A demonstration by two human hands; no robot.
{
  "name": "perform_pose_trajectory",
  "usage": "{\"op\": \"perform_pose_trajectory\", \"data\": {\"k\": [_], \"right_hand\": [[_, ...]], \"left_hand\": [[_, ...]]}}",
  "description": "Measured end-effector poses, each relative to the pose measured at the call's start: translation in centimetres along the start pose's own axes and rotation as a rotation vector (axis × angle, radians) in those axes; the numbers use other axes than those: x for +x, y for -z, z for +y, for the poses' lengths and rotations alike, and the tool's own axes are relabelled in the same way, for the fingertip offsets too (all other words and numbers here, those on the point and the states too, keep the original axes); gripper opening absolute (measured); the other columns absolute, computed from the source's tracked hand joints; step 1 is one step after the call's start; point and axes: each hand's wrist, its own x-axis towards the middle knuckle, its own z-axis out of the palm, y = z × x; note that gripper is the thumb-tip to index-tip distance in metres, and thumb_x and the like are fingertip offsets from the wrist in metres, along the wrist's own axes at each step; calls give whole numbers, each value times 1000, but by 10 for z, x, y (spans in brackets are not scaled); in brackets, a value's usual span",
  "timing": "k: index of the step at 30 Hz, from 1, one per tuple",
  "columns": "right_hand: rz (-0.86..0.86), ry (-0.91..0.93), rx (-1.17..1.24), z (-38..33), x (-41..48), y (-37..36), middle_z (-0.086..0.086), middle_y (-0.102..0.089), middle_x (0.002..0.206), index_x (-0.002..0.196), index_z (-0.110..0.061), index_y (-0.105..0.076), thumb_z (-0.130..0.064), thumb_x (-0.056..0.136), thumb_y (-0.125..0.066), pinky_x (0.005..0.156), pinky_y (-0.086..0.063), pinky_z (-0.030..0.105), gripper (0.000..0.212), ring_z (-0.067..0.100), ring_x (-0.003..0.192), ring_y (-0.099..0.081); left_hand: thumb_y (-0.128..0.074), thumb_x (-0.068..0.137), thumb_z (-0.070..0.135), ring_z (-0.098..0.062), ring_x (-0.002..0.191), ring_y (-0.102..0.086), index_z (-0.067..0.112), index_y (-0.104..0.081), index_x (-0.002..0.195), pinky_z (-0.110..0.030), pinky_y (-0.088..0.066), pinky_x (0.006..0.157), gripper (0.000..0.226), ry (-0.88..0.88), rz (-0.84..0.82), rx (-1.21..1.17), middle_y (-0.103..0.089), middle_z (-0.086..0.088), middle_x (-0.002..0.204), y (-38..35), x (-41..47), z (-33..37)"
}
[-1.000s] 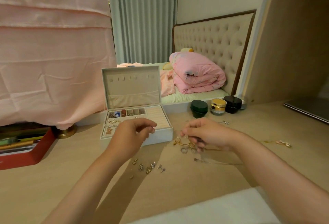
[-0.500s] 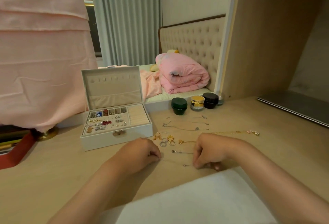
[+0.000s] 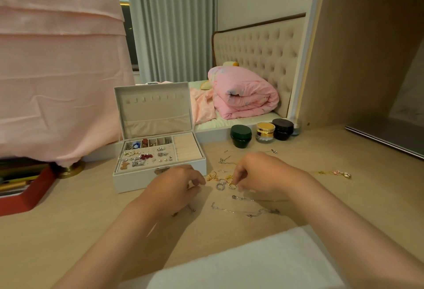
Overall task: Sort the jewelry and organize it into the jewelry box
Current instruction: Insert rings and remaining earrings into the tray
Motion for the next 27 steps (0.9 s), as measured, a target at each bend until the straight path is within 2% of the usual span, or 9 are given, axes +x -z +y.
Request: {"op": "perform_pose_trajectory", "data": {"k": [4, 7, 10, 13, 16, 18, 20, 24, 27], "right_hand": [[68, -17, -35, -14, 38, -14, -7, -71, 105, 111, -28, -75, -34, 93, -69, 89, -56, 38, 20, 14, 96, -64], [138, -31, -74, -20, 60, -29, -6, -70, 103, 112, -28, -74, -42, 92, -68, 84, -56, 36, 25, 15, 92, -64], [135, -8, -57, -22, 71, -36, -9, -71, 98, 106, -30, -76, -39, 93, -67, 80, -55, 34, 17, 14, 89, -64], [128, -3, 0, -17, 76, -31, -11, -71, 89, 97, -30, -77, -32, 94, -65, 80, -58, 37, 12, 12, 83, -65], [156, 32, 264, -18, 75, -8, -6, -75, 81, 86, -21, -76, -21, 94, -65, 69, -59, 33, 14, 11, 62, -67], [156, 65, 486, -24, 75, 6, -2, -77, 80, 85, -14, -74, -17, 96, -66, 52, -50, 23, 14, 15, 53, -64], [151, 59, 639, -30, 78, 14, 1, -78, 82, 88, -11, -73, -16, 96, -65, 41, -38, 18, 12, 16, 53, -61], [16, 56, 855, -40, 93, 12, 9, -77, 89, 100, -5, -71, -16, 98, -61, 43, -30, 22, 15, 14, 53, -59], [27, 65, 982, -45, 104, 4, 12, -77, 90, 108, -4, -70, -17, 99, -61, 39, -31, 21, 17, 13, 53, -57]], "left_hand": [[-57, 97, 28, 1, 80, -54, 36, -69, 112, -23, -49, 76, 21, 25, 61, -39, -59, 21, 100, -1, 14, -1], [-56, 96, 28, 2, 80, -55, 36, -68, 113, -21, -48, 75, 22, 36, 84, -83, -61, 22, 99, -3, 22, 2], [-57, 96, 25, 4, 76, -54, 36, -69, 112, -22, -47, 74, 23, 24, 133, -122, -60, 23, 96, -2, 25, 4], [-59, 94, 18, 0, 81, -56, 32, -69, 112, -25, -50, 78, 24, -3, 197, -172, -61, 20, 98, 4, 30, 2], [-66, 92, 13, 0, 86, -61, 29, -71, 111, -20, -49, 80, 26, -36, 221, -250, -63, 16, 104, 13, 38, -6], [-69, 90, 9, 3, 88, -64, 30, -73, 110, -11, -47, 78, 30, -49, 240, -327, -68, 18, 104, 21, 44, -10], [-73, 87, 8, 7, 88, -66, 30, -75, 107, -6, -45, 73, 29, -29, 279, -418, -72, 21, 97, 30, 50, -13], [-79, 82, 12, 3, 80, -67, 38, -76, 91, -13, -49, 71, 28, -12, 336, -516, -74, 18, 83, 42, 56, -23], [-81, 81, 18, 1, 75, -62, 37, -77, 88, -13, -46, 67, 20, 26, 408, -530, -71, 19, 79, 40, 56, -35]]}}
